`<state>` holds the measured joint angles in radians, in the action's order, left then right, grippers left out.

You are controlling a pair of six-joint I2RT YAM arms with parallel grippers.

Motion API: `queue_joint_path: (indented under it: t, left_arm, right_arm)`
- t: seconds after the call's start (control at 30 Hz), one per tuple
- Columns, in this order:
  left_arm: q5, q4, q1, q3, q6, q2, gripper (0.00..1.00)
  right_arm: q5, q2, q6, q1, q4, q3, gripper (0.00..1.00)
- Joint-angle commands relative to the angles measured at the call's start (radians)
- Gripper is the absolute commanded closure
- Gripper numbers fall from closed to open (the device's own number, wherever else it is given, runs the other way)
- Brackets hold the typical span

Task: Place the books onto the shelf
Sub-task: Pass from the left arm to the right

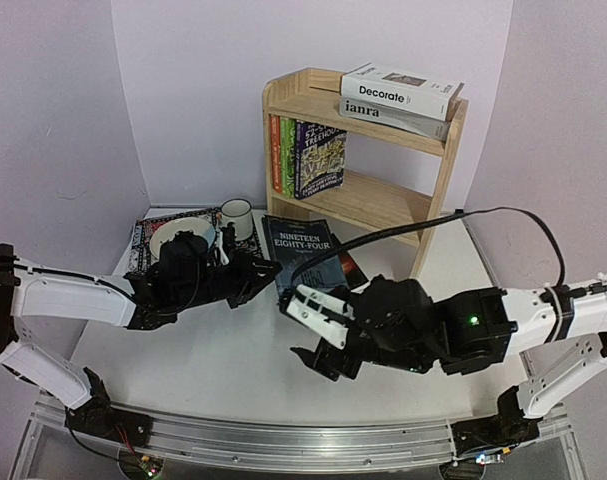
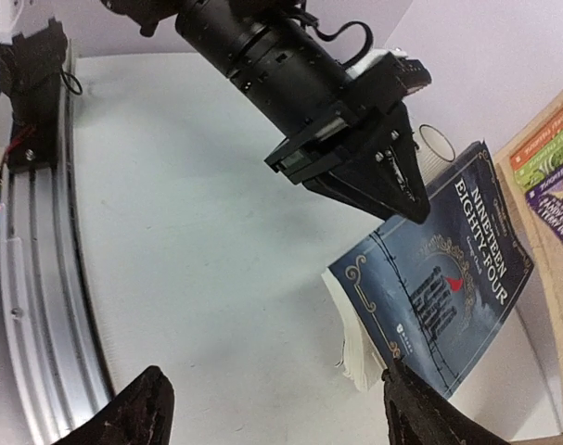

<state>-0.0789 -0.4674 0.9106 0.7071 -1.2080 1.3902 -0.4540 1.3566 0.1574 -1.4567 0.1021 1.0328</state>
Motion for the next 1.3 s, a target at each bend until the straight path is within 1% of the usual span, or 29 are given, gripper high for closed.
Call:
queue_joint_path:
  t: [0.0,0.1,0.23,0.33,0.4,0.47,0.6,0.77,0.9,1.0,1.07,1.1,1.13,1.2,1.23,1.27]
  left_arm:
    - [0.070,-0.129,0.022,0.098,-0.050,0.001,1.00]
    - [0.070,-0.124,0.030,0.102,-0.074,-0.002,1.00]
    - [0.070,-0.116,0.037,0.094,-0.100,-0.012,1.00]
    - [0.070,-0.116,0.043,0.095,-0.115,-0.011,1.00]
    - [0.070,-0.116,0.045,0.099,-0.116,-0.012,1.00]
    - [0.066,-0.115,0.047,0.100,-0.118,-0.015,1.00]
    - [0.064,-0.112,0.048,0.093,-0.123,-0.025,1.00]
    - [0.063,-0.111,0.051,0.087,-0.127,-0.037,1.00]
    - [0.052,-0.109,0.055,0.090,-0.127,-0.046,1.00]
    - [0.051,-0.107,0.056,0.089,-0.123,-0.061,1.00]
    - [0.052,-0.104,0.057,0.085,-0.121,-0.074,1.00]
    - [0.053,-0.103,0.058,0.082,-0.120,-0.079,1.00]
    - [0.052,-0.102,0.058,0.080,-0.117,-0.083,1.00]
    - [0.052,-0.102,0.058,0.075,-0.113,-0.089,0.97]
    - [0.053,-0.101,0.058,0.072,-0.112,-0.092,0.92]
    - [0.055,-0.100,0.057,0.070,-0.112,-0.095,0.83]
  right_arm:
    - [-0.257,0.089,0.250,-0.051,0.113,0.038,0.22]
    - [-0.311,0.119,0.360,-0.056,0.208,0.019,0.22]
    - [-0.314,0.156,0.458,-0.056,0.272,0.021,0.21]
    - [-0.347,0.215,0.524,-0.056,0.308,0.036,0.23]
    - [-0.370,0.247,0.586,-0.056,0.374,0.017,0.24]
    - [-0.361,0.250,0.617,-0.051,0.429,-0.017,0.23]
    - [-0.362,0.269,0.624,-0.020,0.455,-0.027,0.24]
    - [-0.391,0.315,0.688,0.006,0.514,-0.026,0.35]
    - [-0.441,0.348,0.757,0.022,0.593,-0.040,0.41]
    - [-0.449,0.337,0.789,0.030,0.656,-0.073,0.45]
    - [-0.447,0.321,0.791,0.034,0.667,-0.093,0.52]
    - [-0.445,0.312,0.791,0.035,0.670,-0.100,0.60]
    - [-0.441,0.297,0.790,0.034,0.673,-0.107,0.73]
    - [-0.431,0.274,0.787,0.035,0.673,-0.124,0.87]
    - [-0.430,0.260,0.791,0.035,0.673,-0.132,0.94]
    - [-0.430,0.249,0.795,0.035,0.673,-0.140,1.00]
